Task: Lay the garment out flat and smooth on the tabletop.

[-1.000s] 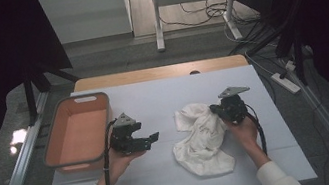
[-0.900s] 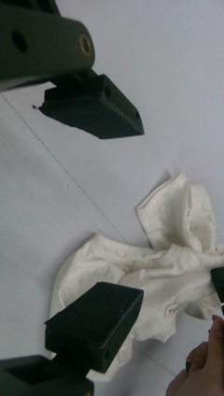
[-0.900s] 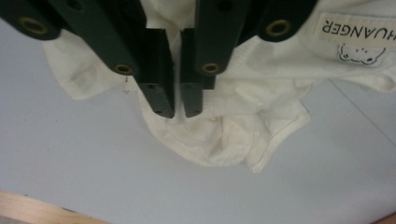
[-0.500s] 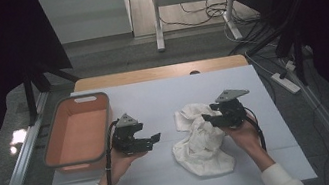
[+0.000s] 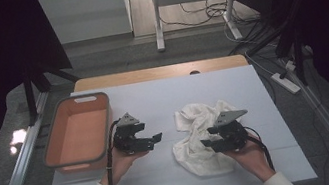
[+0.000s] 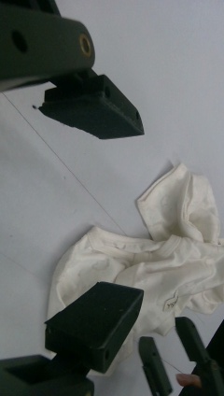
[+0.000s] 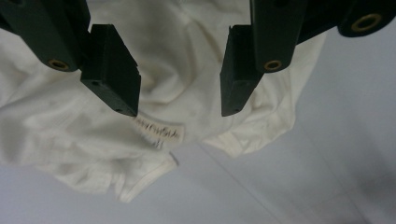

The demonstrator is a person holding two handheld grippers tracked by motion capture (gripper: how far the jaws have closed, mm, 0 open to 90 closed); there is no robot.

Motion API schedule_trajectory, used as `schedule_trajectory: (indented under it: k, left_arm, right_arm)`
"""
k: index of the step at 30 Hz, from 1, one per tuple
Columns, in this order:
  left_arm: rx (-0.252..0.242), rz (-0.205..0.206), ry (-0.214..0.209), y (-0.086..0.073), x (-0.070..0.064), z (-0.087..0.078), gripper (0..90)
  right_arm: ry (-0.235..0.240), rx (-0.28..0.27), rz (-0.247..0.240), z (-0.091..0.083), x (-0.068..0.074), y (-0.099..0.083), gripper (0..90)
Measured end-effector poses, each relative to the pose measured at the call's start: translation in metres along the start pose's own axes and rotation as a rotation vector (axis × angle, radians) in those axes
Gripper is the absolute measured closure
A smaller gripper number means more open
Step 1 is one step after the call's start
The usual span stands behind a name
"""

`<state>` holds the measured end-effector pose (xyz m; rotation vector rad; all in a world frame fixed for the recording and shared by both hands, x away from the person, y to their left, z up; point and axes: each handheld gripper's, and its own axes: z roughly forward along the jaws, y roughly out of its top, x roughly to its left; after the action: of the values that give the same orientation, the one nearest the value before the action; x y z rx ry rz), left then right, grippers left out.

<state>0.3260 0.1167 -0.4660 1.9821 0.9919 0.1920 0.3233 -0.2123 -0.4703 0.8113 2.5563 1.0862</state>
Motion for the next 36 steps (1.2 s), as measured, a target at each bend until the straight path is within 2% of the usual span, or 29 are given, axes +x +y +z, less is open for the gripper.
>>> schedule_trajectory:
  k: [3,5,9,12,18,24,29,30,33,36]
  left_arm:
    - [0.005,0.001,-0.001,0.0,-0.001,0.001,19.6]
    - [0.008,0.004,0.0,0.0,-0.001,0.002,19.6]
    - [0.01,0.002,-0.002,-0.001,-0.001,0.003,19.6]
    - [0.012,0.001,-0.003,-0.001,0.0,0.004,19.6]
    - [0.031,0.016,-0.01,-0.002,-0.004,0.009,19.6]
    - [0.026,0.008,-0.008,-0.002,-0.004,0.009,19.7]
    - [0.037,0.016,-0.01,-0.002,-0.007,0.01,19.7]
    - [0.038,0.02,-0.01,-0.003,-0.008,0.01,19.7]
    - [0.038,0.02,-0.016,-0.003,-0.01,0.01,19.7]
    - [0.05,0.012,-0.02,-0.005,-0.011,0.012,19.7]
  right_arm:
    - [0.003,0.021,-0.007,0.002,0.003,-0.006,52.8]
    - [0.004,0.049,-0.008,0.006,0.003,-0.01,60.1]
    - [0.037,0.116,-0.01,0.014,0.001,-0.017,83.9]
    - [0.035,0.135,-0.022,0.012,0.005,-0.022,86.8]
    - [0.025,0.15,-0.031,-0.006,0.014,-0.037,87.4]
    - [0.019,0.156,-0.025,-0.022,0.022,-0.056,87.4]
    - [0.026,0.15,-0.019,-0.022,0.021,-0.057,86.5]
    - [0.024,0.142,-0.022,-0.022,0.021,-0.057,85.2]
    - [0.022,0.098,-0.028,-0.023,0.023,-0.054,69.6]
    - [0.01,0.033,-0.028,-0.028,0.021,-0.05,57.7]
